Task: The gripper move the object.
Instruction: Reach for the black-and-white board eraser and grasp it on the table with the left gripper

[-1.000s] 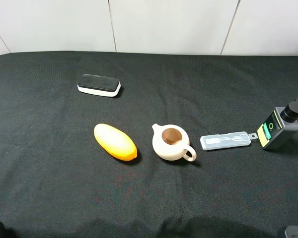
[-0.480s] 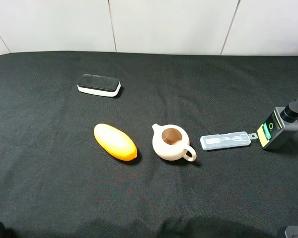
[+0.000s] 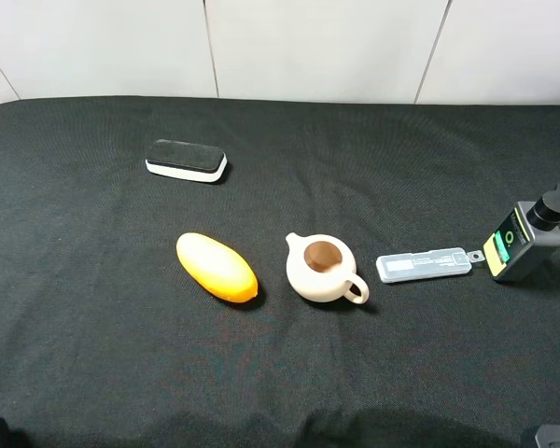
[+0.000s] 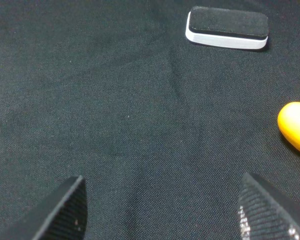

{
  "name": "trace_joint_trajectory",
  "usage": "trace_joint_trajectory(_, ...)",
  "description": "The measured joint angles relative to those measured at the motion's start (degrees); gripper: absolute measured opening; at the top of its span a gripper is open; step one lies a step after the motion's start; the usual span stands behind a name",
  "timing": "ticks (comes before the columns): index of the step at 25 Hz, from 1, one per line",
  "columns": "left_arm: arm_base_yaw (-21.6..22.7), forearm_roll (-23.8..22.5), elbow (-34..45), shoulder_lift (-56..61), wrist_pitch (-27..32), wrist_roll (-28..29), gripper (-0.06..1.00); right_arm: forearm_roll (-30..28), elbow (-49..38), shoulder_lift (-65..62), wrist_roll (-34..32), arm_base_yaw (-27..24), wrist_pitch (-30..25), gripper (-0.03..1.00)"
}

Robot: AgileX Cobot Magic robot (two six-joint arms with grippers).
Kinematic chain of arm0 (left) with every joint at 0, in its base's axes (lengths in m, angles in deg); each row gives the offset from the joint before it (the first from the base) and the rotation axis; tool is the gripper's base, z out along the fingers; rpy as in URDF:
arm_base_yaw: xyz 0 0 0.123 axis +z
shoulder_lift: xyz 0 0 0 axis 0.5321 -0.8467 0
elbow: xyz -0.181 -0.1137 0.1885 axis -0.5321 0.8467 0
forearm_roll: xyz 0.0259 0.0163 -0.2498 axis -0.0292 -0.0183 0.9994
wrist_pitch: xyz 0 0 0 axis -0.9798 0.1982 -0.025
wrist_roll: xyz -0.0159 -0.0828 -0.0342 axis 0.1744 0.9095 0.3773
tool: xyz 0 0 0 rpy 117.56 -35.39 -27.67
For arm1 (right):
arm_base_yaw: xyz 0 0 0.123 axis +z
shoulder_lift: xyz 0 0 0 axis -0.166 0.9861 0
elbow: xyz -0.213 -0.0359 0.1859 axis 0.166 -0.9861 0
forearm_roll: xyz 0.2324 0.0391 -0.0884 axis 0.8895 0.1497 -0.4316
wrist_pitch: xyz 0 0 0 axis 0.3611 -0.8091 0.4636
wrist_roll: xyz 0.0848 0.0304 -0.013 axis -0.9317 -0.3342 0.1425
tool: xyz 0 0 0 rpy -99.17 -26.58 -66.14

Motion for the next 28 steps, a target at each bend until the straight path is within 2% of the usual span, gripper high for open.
trace_joint_trajectory(10,0.0,-1.7,0.0,-1.7,0.0,0.0,0.68,0.0,0.0,0.0,0.0,0.0,0.0,0.69)
trace_joint_trajectory(23,0.0,-3.0,-0.3,-29.3,-0.3,0.0,0.68,0.0,0.0,0.0,0.0,0.0,0.0,0.69)
trace_joint_trajectory(28,0.0,-3.0,-2.8,-40.5,-1.2,0.0,0.68,0.0,0.0,0.0,0.0,0.0,0.0,0.69)
